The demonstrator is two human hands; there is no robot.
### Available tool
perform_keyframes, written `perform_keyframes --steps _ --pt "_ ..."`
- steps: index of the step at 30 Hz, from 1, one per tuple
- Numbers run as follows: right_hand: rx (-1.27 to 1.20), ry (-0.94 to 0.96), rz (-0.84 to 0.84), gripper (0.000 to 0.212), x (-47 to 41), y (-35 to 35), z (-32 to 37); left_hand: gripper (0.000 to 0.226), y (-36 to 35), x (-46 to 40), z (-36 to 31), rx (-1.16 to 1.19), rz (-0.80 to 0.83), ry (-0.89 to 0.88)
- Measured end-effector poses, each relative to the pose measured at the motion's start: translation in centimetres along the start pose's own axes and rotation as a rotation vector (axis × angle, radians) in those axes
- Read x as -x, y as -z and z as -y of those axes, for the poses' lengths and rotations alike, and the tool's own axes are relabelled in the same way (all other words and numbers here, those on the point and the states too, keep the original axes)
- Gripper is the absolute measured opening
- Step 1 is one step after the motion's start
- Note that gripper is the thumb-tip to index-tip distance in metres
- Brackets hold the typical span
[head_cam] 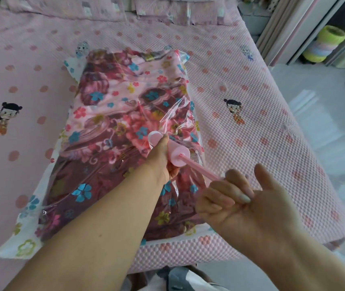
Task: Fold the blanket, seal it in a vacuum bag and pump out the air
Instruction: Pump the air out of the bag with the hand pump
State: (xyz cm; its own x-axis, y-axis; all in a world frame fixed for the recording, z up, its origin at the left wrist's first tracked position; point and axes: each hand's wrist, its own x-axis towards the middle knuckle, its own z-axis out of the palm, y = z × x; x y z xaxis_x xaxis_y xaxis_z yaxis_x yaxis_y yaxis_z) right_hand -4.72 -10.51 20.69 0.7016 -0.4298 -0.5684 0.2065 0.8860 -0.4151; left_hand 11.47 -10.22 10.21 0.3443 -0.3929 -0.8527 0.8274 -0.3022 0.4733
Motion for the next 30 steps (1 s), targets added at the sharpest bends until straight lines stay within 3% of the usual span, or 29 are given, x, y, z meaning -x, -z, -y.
perform_keyframes --steps 4,6,11,14,18,20,26,30 --pt "-0.131 -0.112 -0.209 0.068 -5.0 -2.8 -0.5 0.050 0.2 0.4 -0.6 0.025 0.130 -0.024" --pt "-0.051 -0.130 -0.269 0.068 -6.5 -3.5 -0.6 0.059 0.3 0.3 -0.9 0.024 0.153 0.036" --pt "0.016 -0.148 0.058 0.068 -0.4 0.7 -1.0 0.049 0.7 0.1 -0.1 -0.073 -0.016 -0.013" --pt "0.043 -0.006 0.030 0.069 -0.5 0.1 -1.1 0.044 0.8 -0.1 0.3 -0.023 -0.009 -0.028" --pt "-0.113 -0.130 -0.225 0.068 -5.8 -3.3 -0.8 0.039 0.2 0.3 -0.8 -0.051 0.030 -0.085" --pt "-0.037 -0.151 -0.295 0.067 -7.6 -4.2 -0.5 0.040 0.3 0.4 -1.2 -0.091 0.008 -0.142" --pt "-0.126 -0.182 0.018 0.070 1.2 0.8 0.5 0.033 -0.1 0.2 0.0 -0.027 -0.024 -0.010" --pt "-0.176 -0.125 -0.130 0.070 -2.1 -1.3 0.2 0.044 -0.4 0.1 -0.2 0.015 0.057 0.010"
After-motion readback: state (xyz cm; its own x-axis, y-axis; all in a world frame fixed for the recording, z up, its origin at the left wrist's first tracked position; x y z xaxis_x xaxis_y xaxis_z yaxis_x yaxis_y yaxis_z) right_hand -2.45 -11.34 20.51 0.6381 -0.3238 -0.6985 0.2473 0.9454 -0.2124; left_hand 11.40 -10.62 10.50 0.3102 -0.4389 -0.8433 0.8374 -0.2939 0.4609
